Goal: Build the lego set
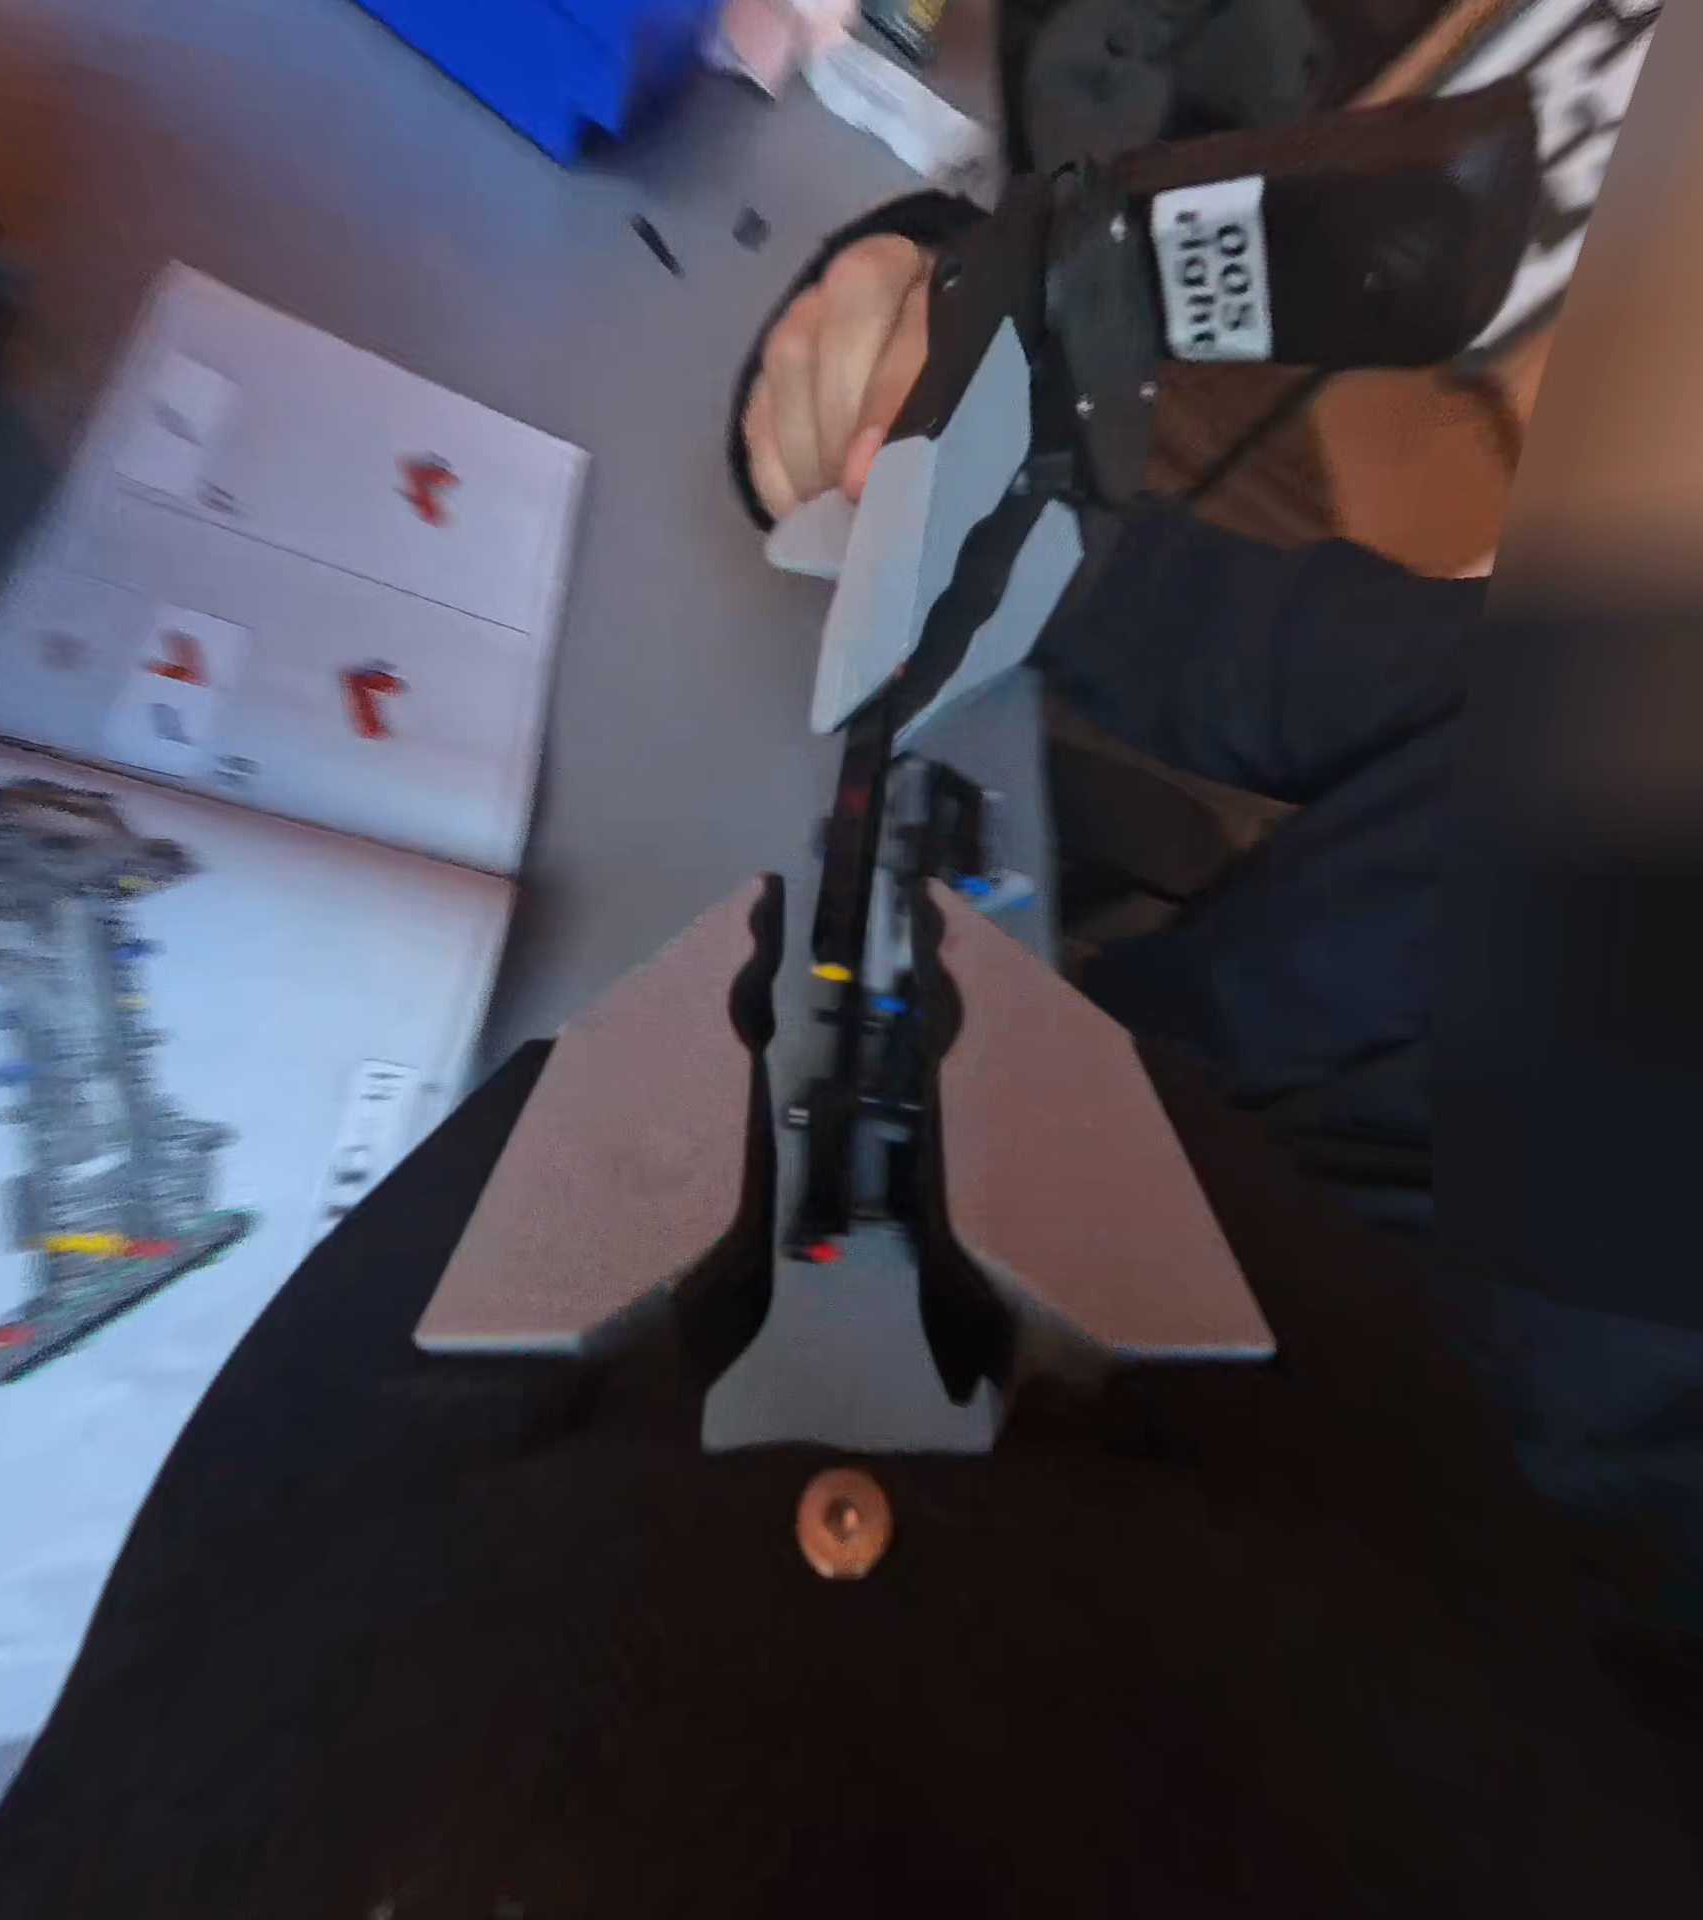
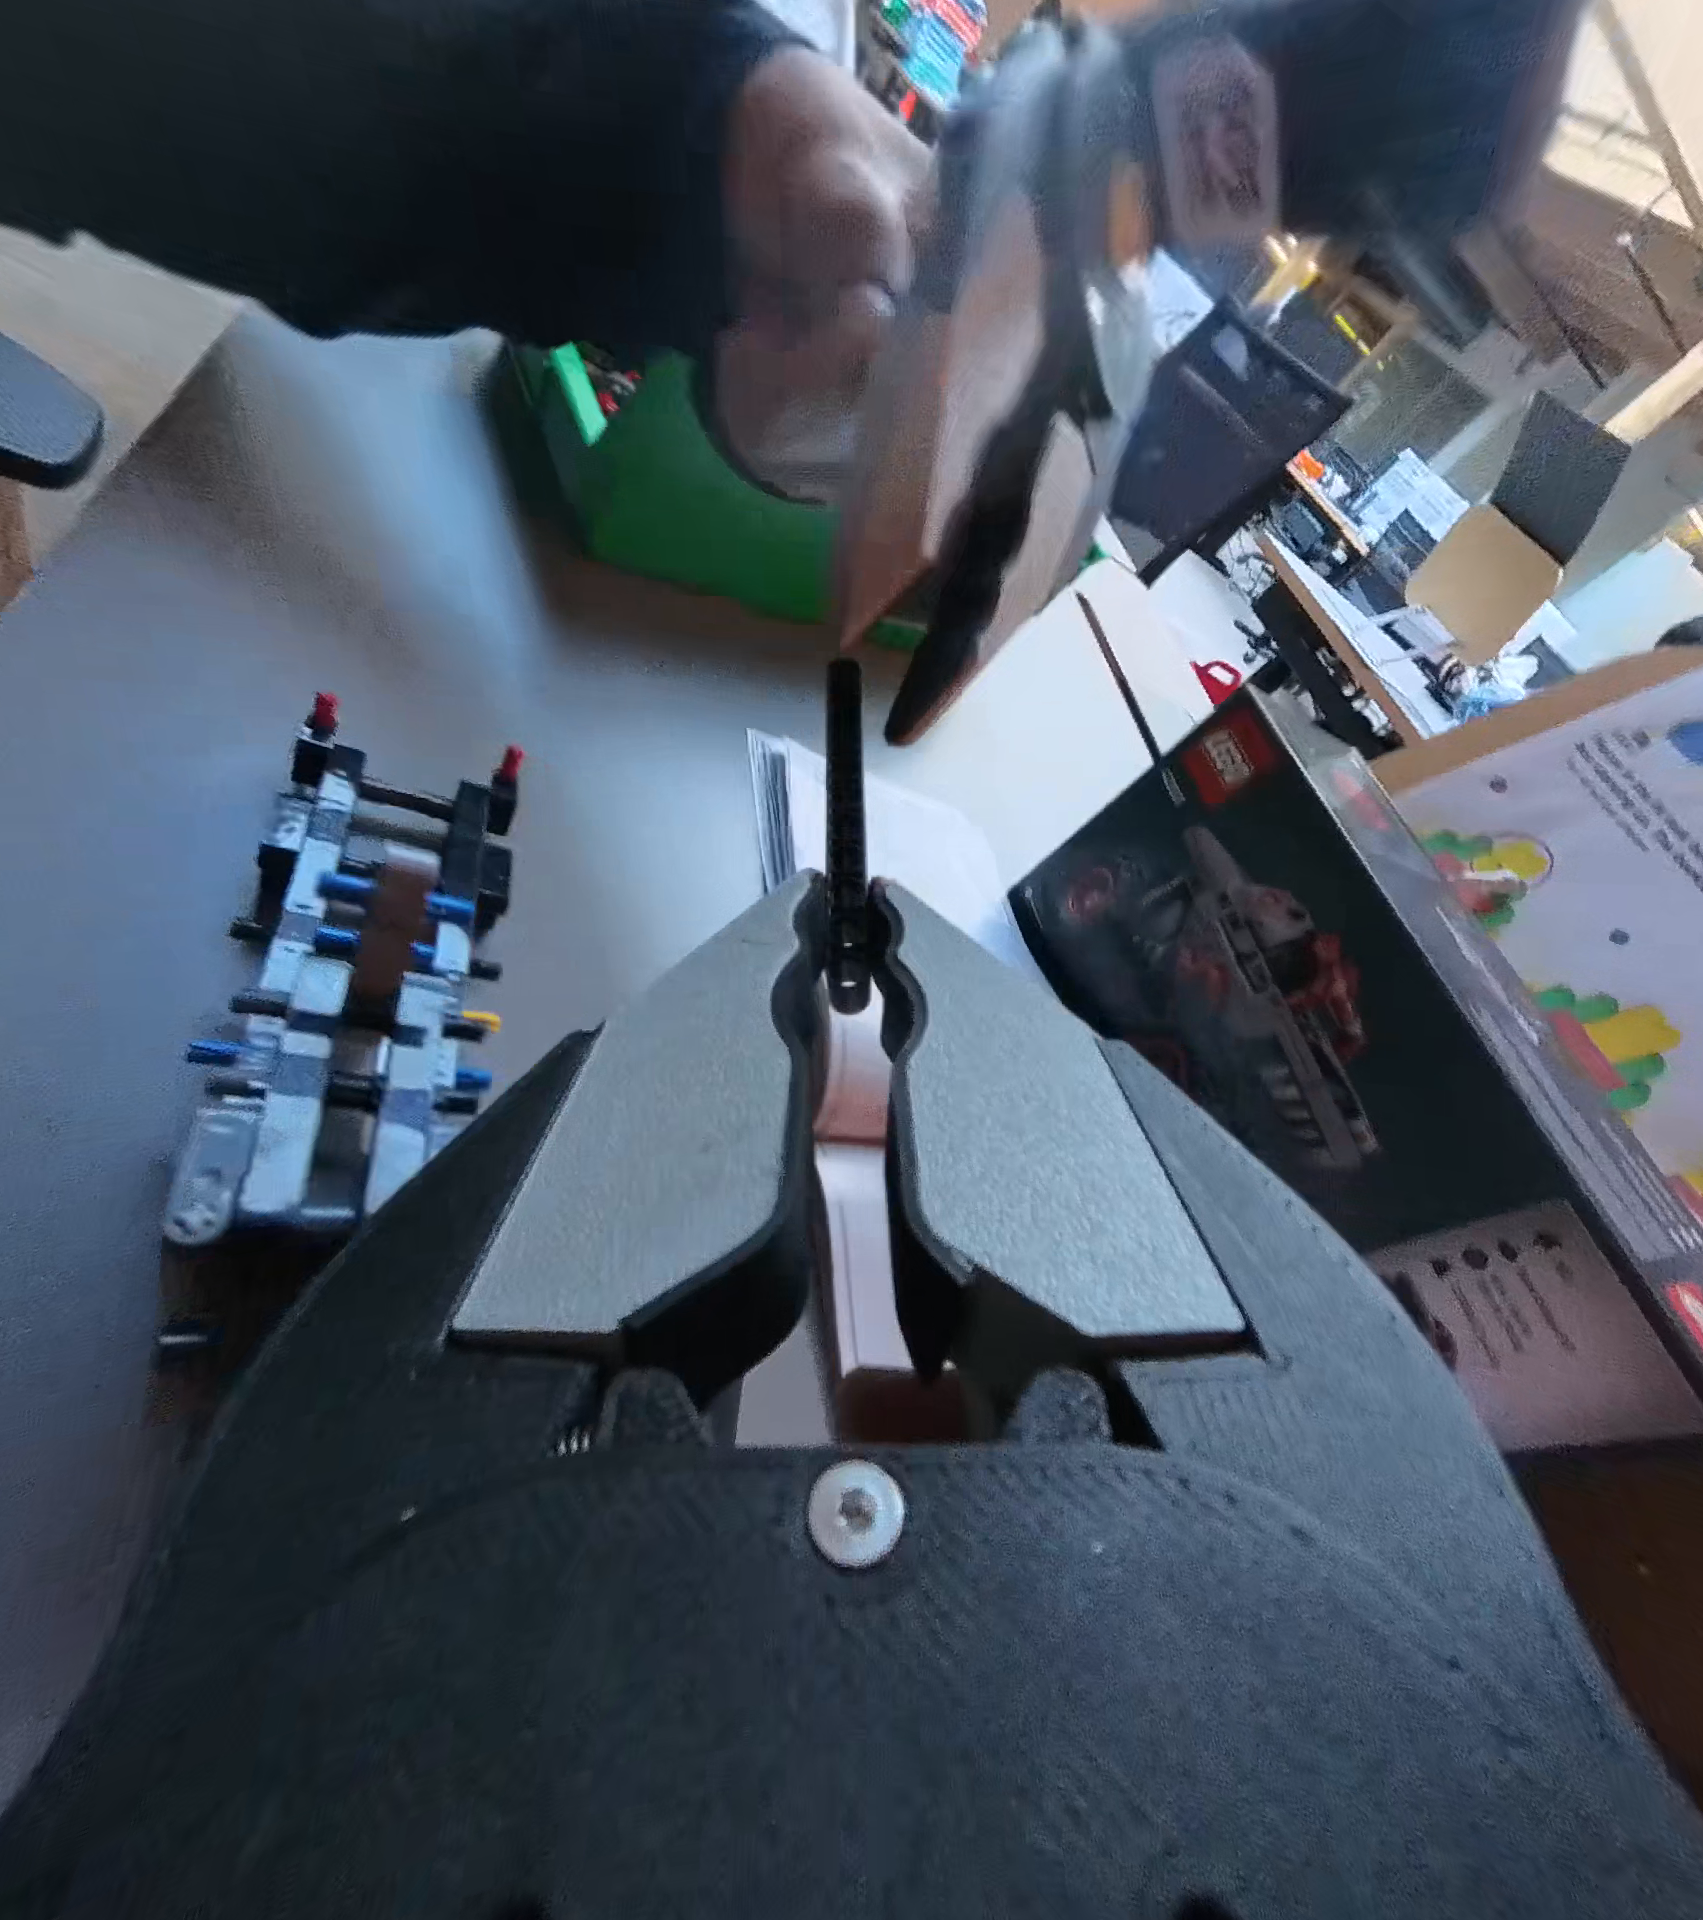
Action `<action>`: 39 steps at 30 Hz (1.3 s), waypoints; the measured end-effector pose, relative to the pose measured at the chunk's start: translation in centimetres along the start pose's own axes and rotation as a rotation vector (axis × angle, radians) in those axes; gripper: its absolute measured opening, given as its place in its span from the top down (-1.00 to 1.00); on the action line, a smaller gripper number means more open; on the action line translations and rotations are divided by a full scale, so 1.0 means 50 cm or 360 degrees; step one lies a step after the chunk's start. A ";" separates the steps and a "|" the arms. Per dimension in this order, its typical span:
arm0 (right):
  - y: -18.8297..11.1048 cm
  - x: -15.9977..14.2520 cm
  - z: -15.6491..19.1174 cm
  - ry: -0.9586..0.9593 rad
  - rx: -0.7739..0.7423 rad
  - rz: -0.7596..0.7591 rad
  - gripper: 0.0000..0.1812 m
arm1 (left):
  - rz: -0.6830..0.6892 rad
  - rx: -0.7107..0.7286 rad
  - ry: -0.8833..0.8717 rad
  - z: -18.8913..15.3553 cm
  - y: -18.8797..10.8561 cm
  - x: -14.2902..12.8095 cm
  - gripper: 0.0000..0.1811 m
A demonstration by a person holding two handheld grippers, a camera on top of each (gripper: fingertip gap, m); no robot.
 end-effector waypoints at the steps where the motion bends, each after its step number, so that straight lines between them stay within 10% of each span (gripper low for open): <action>1: -0.001 -0.008 -0.007 0.0029 0.0002 0.0004 0.95 | -0.0028 0.0166 0.0113 0.008 -0.002 -0.007 0.69; 6: -0.002 -0.033 -0.023 0.0050 0.0023 -0.0008 0.95 | 0.0099 0.0688 0.0574 0.027 0.030 -0.043 0.51; 10: 0.010 -0.039 -0.016 0.0098 0.0104 -0.0044 0.95 | 0.0009 0.0830 0.1002 0.011 0.049 -0.043 0.82; 39: 0.056 -0.054 -0.030 0.0175 -0.0126 0.0010 1.00 | -0.0042 0.1149 0.1422 0.064 0.063 -0.107 0.96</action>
Point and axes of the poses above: each gripper's, where its closed fingertips meet, y out along the fingers, x out of its top, z = x × y across the jaws, the point moved 4 cm from there along -y, back along the fingers, and after that the axes turned 11 degrees about y, right-handed, at the moved point
